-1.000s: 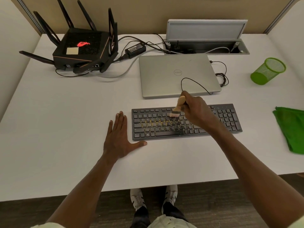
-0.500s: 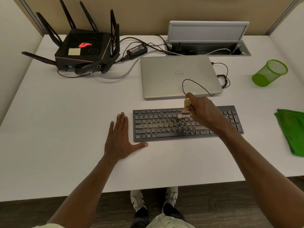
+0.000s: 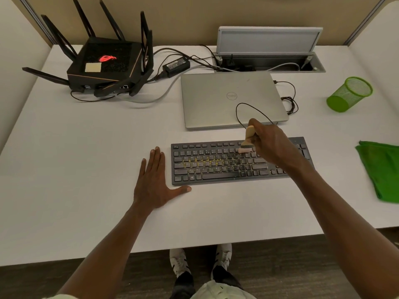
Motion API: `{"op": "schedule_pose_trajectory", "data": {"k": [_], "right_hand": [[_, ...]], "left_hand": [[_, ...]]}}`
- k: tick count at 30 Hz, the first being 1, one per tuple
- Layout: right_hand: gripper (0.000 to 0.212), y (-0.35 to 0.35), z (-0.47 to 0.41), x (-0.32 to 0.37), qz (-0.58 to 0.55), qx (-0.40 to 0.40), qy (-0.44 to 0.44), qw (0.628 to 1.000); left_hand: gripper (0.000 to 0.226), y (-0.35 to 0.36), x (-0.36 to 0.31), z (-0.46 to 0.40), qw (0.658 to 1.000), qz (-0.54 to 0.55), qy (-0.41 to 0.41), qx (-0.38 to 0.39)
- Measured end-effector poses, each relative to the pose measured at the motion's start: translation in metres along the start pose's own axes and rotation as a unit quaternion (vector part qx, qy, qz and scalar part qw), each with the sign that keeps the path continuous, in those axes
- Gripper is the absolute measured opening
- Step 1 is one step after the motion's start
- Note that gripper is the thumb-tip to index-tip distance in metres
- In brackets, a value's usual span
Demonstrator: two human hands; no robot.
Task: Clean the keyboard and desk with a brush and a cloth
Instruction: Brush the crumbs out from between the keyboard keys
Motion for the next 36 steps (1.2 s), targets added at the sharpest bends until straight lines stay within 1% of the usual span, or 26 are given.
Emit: {"op": "schedule_pose_trajectory", "data": {"k": [3,5,11,14,19,23,26,32,36], "right_hand": [[0.017,0.003,-0.003,0.011,-0.054,-0.003,-0.010,0.999],[0.016,0.008,-0.002,0.012,-0.064,0.007,-0.012,0.998],[0.022,0.006,0.001,-0.011,0.016,0.013,0.028,0.999],[0.019,0.003,-0.003,-0.006,-0.005,-0.009,0.037,0.999],[0.014,0.003,-0.011,0.006,-0.057,-0.065,0.103,0.991],[0.021,0.012,-0.004,0.012,-0.029,-0.025,0.079,0.996],[0.021,0.010,0.003,0.008,-0.027,0.006,0.067,0.997],[0.017,0.005,-0.009,0.001,-0.052,-0.052,0.077,0.994],[0.018,0.016,-0.004,0.006,-0.045,-0.009,0.056,0.997]], "left_hand": [[0.147,-0.001,0.000,0.000,1.000,0.001,0.000,-0.002],[0.148,-0.001,0.000,0.000,1.000,0.003,-0.001,0.000],[0.147,0.000,0.001,0.000,1.000,-0.003,-0.004,-0.001],[0.146,0.000,0.000,0.000,1.000,-0.003,-0.004,-0.001],[0.145,0.000,0.000,0.000,1.000,-0.001,-0.003,-0.002],[0.145,-0.001,0.000,0.000,1.000,-0.001,-0.004,-0.001],[0.144,0.000,0.000,0.000,1.000,0.002,0.000,-0.002],[0.145,-0.001,0.000,0.000,1.000,0.002,0.000,-0.005],[0.145,0.000,0.000,-0.001,1.000,0.000,-0.001,-0.003]]}}
Point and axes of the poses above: each hand's wrist, its own z-axis away from the middle knuckle, its own y-axis out of the palm, x = y × z, the point moved 3 cm from there along -z, towards the middle knuckle, and after that the axes turned 3 degrees about z, right-handed, at the moved point
